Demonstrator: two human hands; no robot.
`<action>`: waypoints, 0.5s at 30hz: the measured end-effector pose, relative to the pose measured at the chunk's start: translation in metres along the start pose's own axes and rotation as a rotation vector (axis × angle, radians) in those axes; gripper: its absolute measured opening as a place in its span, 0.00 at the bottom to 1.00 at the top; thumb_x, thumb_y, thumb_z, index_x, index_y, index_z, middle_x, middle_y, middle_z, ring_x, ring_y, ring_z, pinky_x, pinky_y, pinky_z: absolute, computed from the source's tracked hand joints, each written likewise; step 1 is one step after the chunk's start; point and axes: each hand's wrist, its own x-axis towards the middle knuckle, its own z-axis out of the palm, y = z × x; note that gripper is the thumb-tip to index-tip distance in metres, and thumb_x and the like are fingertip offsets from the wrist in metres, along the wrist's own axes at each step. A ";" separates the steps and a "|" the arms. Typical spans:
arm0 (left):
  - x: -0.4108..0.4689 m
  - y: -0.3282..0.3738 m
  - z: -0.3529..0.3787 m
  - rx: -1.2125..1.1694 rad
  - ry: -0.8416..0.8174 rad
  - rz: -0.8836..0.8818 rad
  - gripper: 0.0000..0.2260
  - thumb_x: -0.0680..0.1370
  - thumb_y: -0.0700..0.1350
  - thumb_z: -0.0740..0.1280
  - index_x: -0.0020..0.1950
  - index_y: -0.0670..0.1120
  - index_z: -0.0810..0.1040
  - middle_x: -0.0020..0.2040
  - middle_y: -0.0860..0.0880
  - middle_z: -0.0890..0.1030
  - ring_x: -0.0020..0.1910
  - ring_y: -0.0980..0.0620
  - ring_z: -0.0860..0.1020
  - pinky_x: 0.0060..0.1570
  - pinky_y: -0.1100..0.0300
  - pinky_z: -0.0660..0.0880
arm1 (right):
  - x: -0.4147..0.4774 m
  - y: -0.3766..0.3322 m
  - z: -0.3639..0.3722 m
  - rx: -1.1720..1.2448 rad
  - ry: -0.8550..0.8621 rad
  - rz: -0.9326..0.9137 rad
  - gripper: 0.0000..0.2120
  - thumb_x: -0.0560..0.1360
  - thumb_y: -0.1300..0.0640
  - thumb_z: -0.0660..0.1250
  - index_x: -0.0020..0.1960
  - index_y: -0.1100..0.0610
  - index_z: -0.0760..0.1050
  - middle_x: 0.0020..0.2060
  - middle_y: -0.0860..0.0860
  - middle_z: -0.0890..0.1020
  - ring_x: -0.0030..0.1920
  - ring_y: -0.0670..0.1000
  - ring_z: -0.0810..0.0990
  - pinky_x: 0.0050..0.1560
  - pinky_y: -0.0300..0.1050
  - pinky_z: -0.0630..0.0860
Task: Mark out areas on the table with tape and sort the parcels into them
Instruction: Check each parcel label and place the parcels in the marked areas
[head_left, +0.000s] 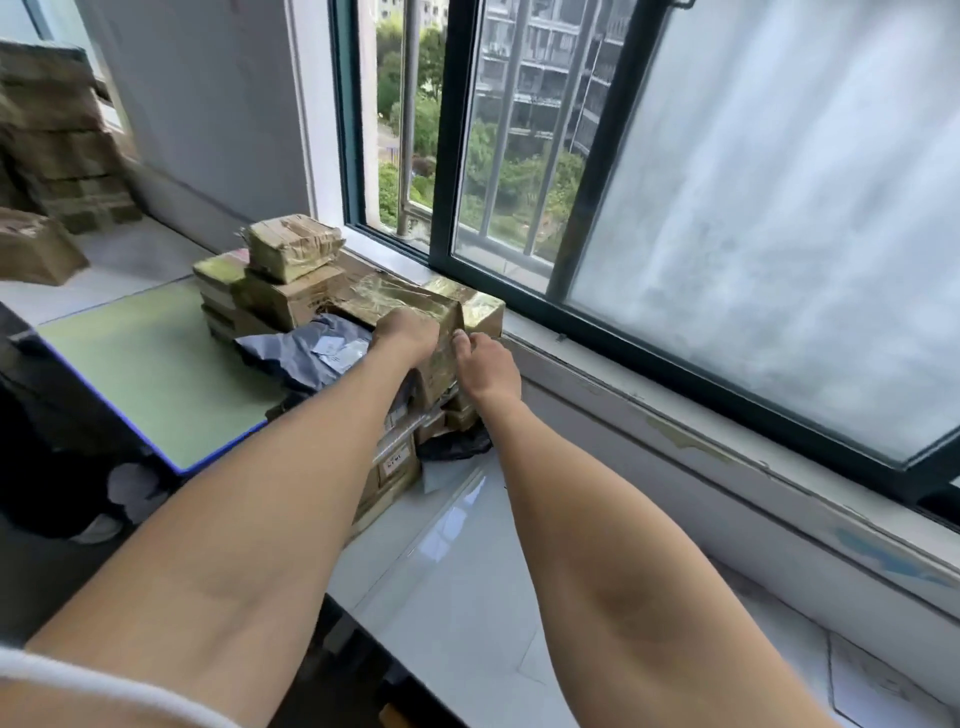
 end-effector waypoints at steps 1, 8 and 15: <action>0.003 -0.006 -0.009 -0.007 0.018 -0.011 0.19 0.79 0.47 0.60 0.60 0.33 0.77 0.60 0.34 0.78 0.59 0.36 0.77 0.54 0.50 0.75 | 0.001 -0.010 0.005 -0.005 -0.005 -0.016 0.25 0.83 0.43 0.50 0.65 0.60 0.74 0.60 0.60 0.79 0.62 0.62 0.75 0.61 0.57 0.73; 0.015 -0.047 -0.056 -0.045 0.121 -0.107 0.20 0.80 0.48 0.60 0.63 0.34 0.76 0.62 0.35 0.77 0.60 0.37 0.75 0.54 0.52 0.72 | 0.009 -0.056 0.034 0.019 -0.083 -0.086 0.24 0.83 0.43 0.51 0.61 0.60 0.75 0.58 0.59 0.80 0.58 0.61 0.78 0.58 0.56 0.75; 0.024 -0.076 -0.076 -0.060 0.157 -0.238 0.22 0.79 0.45 0.59 0.67 0.31 0.71 0.66 0.32 0.73 0.64 0.35 0.73 0.60 0.44 0.73 | 0.008 -0.069 0.059 -0.030 -0.063 -0.103 0.25 0.83 0.43 0.49 0.66 0.60 0.72 0.62 0.59 0.78 0.62 0.60 0.76 0.62 0.57 0.73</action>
